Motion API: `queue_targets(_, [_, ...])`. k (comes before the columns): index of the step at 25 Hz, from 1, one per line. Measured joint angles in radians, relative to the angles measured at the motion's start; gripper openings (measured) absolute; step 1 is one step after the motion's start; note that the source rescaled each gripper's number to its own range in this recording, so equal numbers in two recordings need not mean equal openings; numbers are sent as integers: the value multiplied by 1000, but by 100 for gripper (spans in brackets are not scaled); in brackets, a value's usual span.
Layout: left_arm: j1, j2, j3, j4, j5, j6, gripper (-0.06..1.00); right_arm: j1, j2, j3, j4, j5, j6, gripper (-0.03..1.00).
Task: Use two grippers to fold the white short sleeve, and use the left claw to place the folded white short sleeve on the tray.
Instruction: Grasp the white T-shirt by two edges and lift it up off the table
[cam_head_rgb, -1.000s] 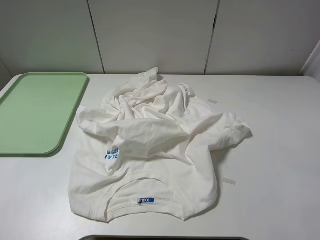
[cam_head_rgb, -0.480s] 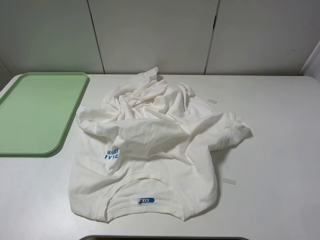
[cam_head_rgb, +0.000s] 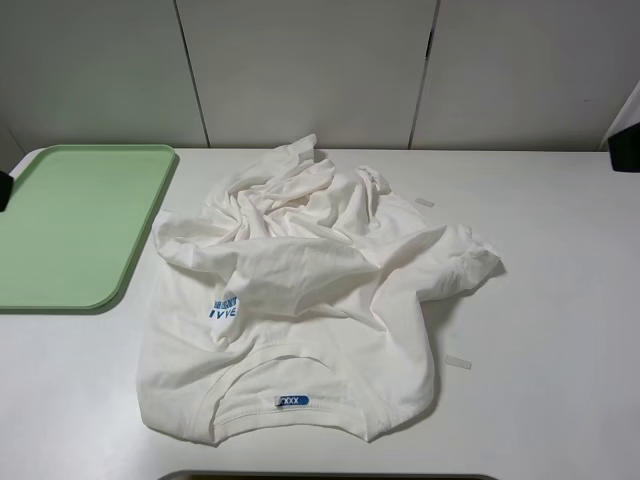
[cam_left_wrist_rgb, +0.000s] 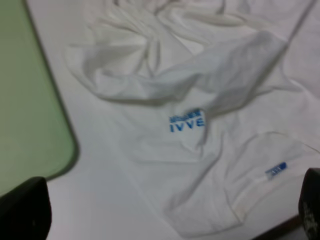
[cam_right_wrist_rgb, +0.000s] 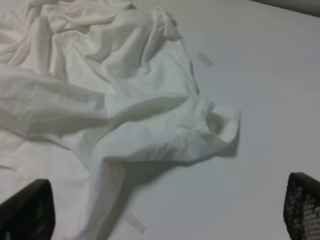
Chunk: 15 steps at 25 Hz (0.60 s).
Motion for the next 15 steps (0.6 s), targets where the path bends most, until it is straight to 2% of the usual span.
queue_targets(5, [0,84,-2,-66,0,65,100,0,172,-45,100,-6,-115,100])
queue_targets(8, [-4,170,-5,-124,-3,149,100,0,258,-46,158,-21,-190,100])
queue_targets(13, [-60,279,-9,-133,-7,239,100,0,380,-46,277,-92,-329,100])
queue_targets(15, [-99,343,-9,-94,-7,271,100,0,428,-46,354,-113,-403,100])
